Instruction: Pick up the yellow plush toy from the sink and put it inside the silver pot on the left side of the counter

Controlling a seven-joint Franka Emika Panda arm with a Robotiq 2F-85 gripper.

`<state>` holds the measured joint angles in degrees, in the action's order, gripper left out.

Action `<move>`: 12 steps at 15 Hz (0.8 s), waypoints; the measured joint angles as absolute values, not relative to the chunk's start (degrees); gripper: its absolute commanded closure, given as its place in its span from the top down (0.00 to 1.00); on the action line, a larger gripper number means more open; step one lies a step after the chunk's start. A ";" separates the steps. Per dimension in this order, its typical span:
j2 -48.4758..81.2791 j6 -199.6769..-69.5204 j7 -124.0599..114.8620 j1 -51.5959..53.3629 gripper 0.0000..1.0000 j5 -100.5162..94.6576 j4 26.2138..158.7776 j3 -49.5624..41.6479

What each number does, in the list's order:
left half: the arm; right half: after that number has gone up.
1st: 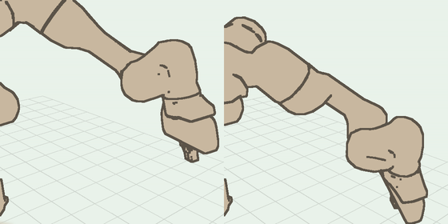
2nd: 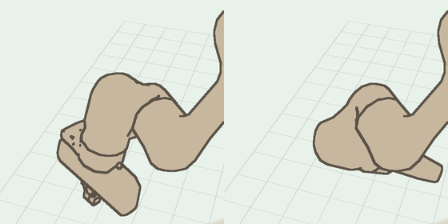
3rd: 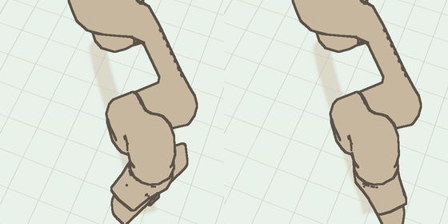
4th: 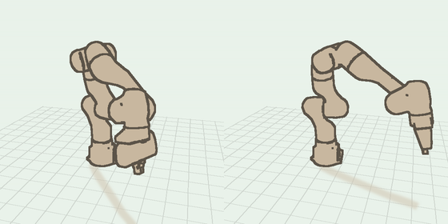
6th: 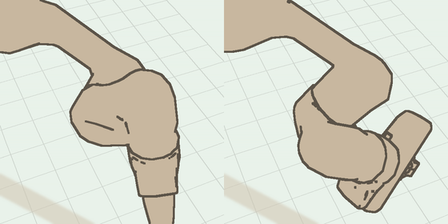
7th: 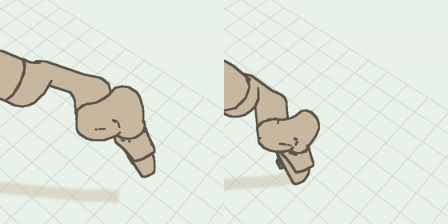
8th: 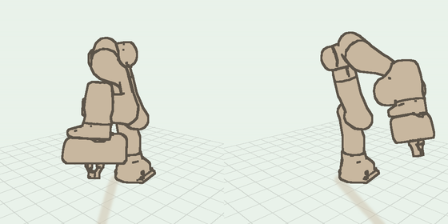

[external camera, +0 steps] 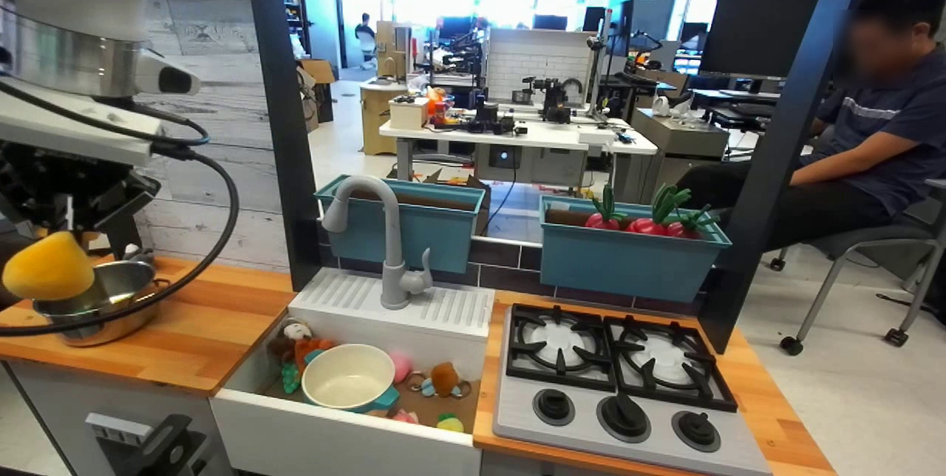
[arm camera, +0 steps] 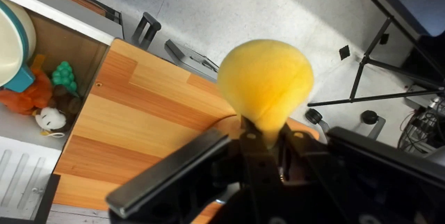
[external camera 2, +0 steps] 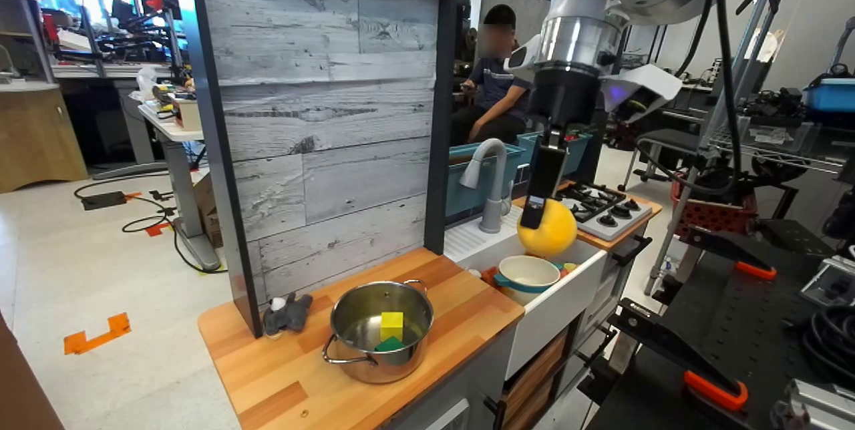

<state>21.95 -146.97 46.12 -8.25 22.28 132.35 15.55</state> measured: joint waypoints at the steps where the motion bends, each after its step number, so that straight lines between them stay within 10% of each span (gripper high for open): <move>1: 21.45 -149.25 46.08 -7.72 0.03 23.08 133.74 16.17; 12: 22.88 -166.69 52.36 -8.91 0.03 37.74 134.61 29.57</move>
<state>22.88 -166.69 52.36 -8.91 37.74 134.61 29.57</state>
